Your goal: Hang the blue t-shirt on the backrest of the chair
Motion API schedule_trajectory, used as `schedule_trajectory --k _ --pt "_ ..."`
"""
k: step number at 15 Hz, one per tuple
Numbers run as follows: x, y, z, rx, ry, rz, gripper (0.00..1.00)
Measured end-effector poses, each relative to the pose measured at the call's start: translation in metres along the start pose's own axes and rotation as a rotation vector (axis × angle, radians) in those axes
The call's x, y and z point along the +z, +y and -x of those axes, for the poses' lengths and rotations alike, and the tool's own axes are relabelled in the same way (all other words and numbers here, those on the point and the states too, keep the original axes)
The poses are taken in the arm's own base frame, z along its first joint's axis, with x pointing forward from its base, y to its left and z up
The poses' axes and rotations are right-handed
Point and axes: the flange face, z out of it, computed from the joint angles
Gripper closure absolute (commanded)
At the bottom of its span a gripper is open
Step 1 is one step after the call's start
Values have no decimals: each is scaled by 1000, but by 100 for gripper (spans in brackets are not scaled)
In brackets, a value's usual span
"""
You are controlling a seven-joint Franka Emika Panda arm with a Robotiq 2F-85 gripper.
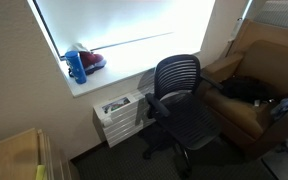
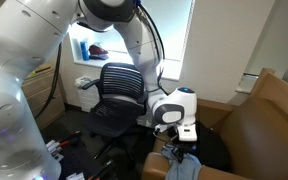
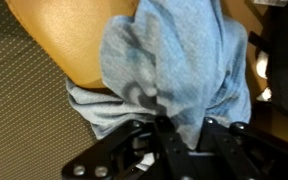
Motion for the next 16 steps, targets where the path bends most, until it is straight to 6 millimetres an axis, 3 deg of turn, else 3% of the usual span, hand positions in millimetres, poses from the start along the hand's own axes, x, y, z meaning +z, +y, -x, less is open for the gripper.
schedule_trajectory --k 2,5,9,12,13,15,16 --pt "-34 -13 -3 -18 12 -86 95" --pt "-104 -19 -14 -45 53 -269 95" --pt "-196 -7 -20 -81 117 -509 95" --pt "-262 6 -10 -146 139 -661 95" --pt "-277 12 -7 -200 147 -682 95" --pt "-288 22 -9 -314 175 -684 95" --pt "-288 26 -12 -366 192 -673 78"
